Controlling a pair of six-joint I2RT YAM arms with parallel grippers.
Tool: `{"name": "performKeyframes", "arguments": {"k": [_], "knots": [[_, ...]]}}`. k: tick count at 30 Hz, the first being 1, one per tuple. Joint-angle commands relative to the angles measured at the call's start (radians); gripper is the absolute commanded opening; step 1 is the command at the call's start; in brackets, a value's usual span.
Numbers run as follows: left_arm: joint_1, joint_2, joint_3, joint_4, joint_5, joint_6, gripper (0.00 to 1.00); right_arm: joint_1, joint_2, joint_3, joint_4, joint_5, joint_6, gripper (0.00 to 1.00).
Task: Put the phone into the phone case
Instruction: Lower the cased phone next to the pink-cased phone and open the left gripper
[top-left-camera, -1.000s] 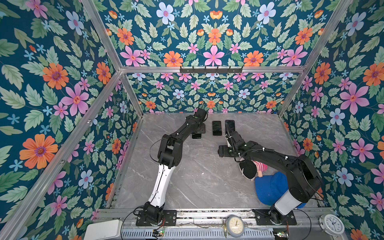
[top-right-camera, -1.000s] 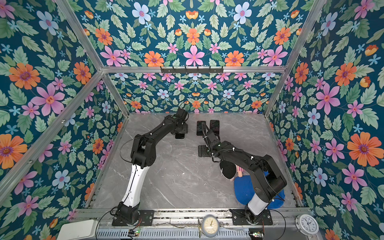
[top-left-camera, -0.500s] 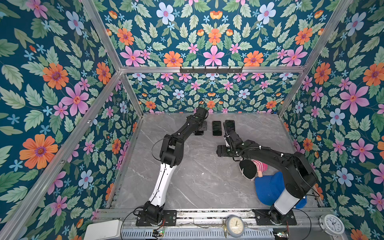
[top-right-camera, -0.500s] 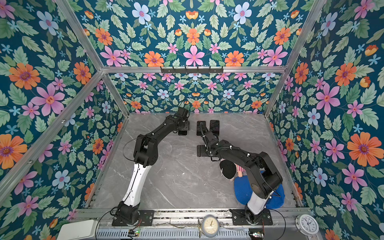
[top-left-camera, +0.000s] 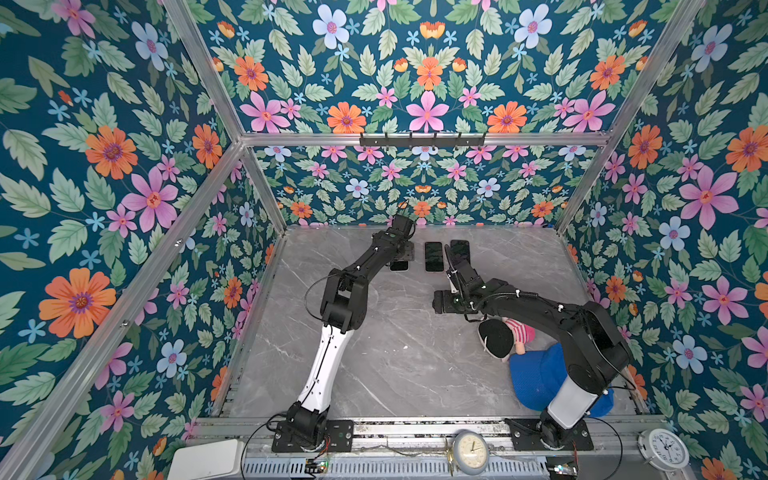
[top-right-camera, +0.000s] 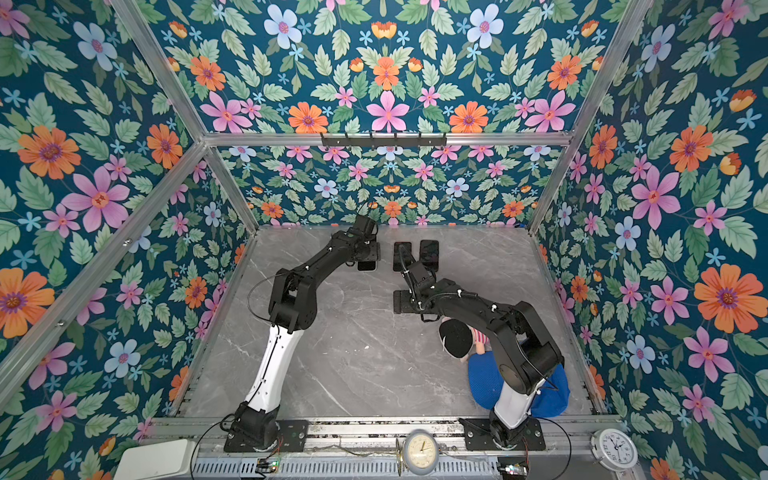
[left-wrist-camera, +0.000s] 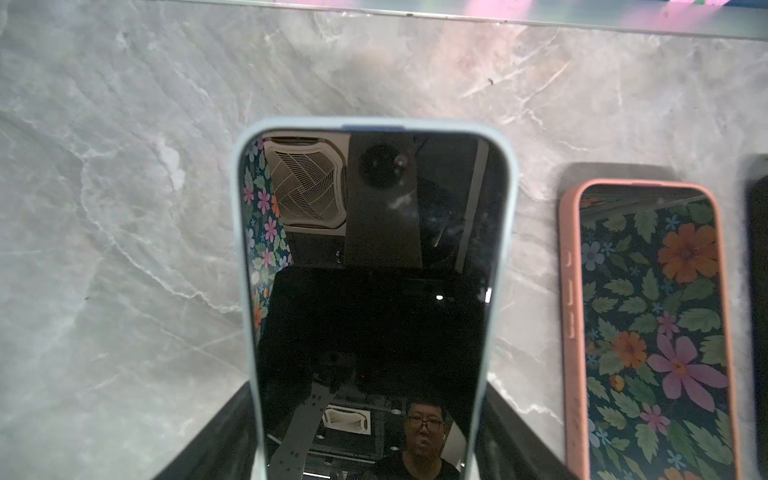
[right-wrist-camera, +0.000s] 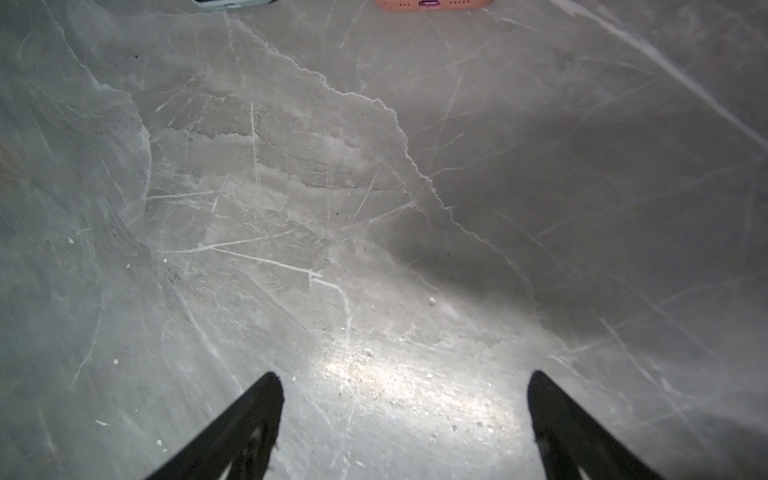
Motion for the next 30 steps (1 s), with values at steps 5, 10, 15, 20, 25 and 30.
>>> {"name": "performKeyframes", "arguments": {"k": [5,10,15,20,25,30], "knots": [[0.005,0.012,0.01,0.054,0.037,-0.006,0.73,0.0,0.01,0.012,-0.009,0.012,0.007,0.92],[0.012,0.018,0.012,0.054,0.049,-0.007,0.81,0.0,0.022,0.022,-0.013,0.012,0.008,0.92],[0.015,0.023,0.014,0.059,0.066,-0.01,0.84,0.0,0.029,0.029,-0.015,0.01,0.008,0.92],[0.018,0.024,0.014,0.059,0.08,-0.017,0.85,0.001,0.031,0.035,-0.018,0.009,0.009,0.92],[0.018,0.018,0.011,0.059,0.105,-0.031,0.85,0.0,0.032,0.041,-0.022,0.009,0.008,0.92],[0.018,-0.007,0.003,0.059,0.112,-0.034,0.85,0.0,0.025,0.043,-0.024,0.009,0.007,0.92]]}}
